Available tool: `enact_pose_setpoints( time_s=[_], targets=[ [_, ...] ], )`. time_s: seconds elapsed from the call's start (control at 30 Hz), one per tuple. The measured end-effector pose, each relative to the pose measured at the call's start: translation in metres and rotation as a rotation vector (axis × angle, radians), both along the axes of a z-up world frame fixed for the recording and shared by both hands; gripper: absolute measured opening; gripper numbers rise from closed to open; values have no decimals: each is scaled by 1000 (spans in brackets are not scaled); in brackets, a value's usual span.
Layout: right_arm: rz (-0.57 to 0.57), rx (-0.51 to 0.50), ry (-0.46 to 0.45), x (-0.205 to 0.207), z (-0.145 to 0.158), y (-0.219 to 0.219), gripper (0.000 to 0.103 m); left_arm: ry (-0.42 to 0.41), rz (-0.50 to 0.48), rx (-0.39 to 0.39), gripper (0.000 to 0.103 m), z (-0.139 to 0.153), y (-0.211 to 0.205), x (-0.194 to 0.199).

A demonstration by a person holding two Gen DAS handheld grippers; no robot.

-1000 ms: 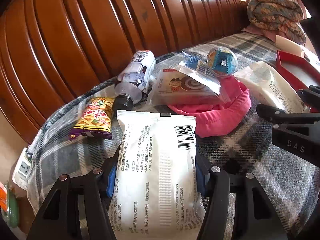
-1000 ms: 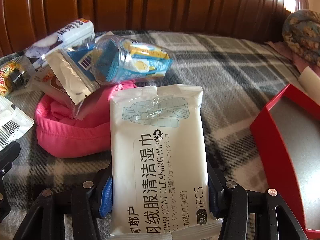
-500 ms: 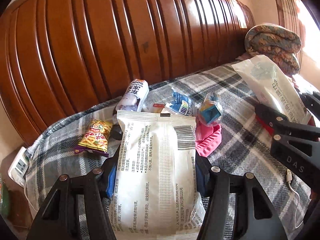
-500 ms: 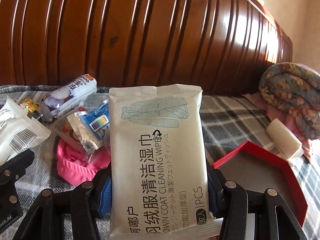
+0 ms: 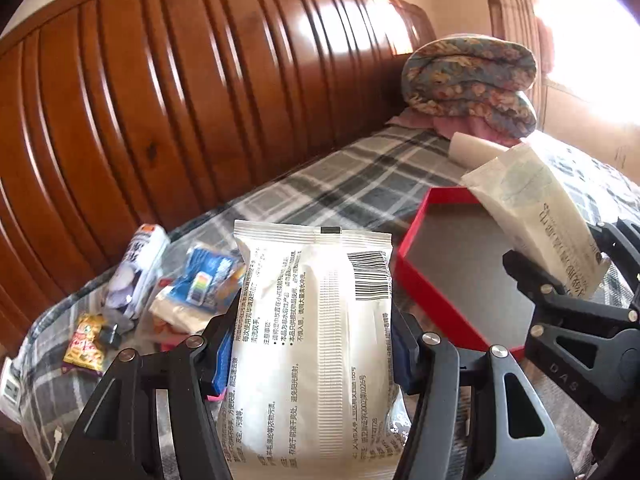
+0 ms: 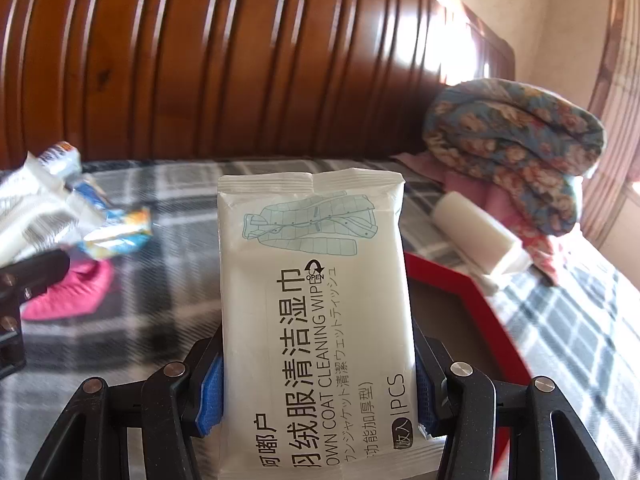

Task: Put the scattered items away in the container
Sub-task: 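Carry both held white packets over the red tray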

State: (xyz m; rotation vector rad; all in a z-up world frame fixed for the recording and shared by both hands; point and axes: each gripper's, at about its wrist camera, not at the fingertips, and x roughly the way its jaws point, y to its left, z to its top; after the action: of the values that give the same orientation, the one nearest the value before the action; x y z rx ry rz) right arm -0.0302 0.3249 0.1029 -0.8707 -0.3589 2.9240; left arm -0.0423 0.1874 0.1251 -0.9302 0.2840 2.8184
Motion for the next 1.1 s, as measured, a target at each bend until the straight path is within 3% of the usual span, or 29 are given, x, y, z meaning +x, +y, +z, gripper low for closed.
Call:
enact_pose_setpoints(
  time_s=[0.13, 0.3, 0.4, 0.53, 0.73, 0.83, 0.97, 1.1],
  targets=[
    [-91, -92, -27, -11, -15, 50, 62, -24, -72, 15, 63, -3, 50, -20],
    [-173, -93, -58, -24, -42, 93, 62, -26, -133, -85, 63, -24, 105, -40],
    [-210, -122, -96, -29, -53, 108, 62, -75, -177, -112, 63, -39, 128, -45],
    [-240, -216, -113, -28, -59, 125, 62, -136, -181, -57, 63, -56, 140, -51],
    [-247, -255, -108, -27, -59, 127, 62, -91, -171, -90, 63, -55, 151, -47],
    [-245, -296, -113, -27, -62, 130, 62, -69, -148, -79, 63, -51, 150, -50],
    [-256, -280, -128, -29, -66, 130, 62, -69, -135, -47, 63, -49, 150, -55],
    [-258, -287, -134, -30, -68, 133, 62, -44, -141, -90, 64, -53, 154, -56]
  ],
)
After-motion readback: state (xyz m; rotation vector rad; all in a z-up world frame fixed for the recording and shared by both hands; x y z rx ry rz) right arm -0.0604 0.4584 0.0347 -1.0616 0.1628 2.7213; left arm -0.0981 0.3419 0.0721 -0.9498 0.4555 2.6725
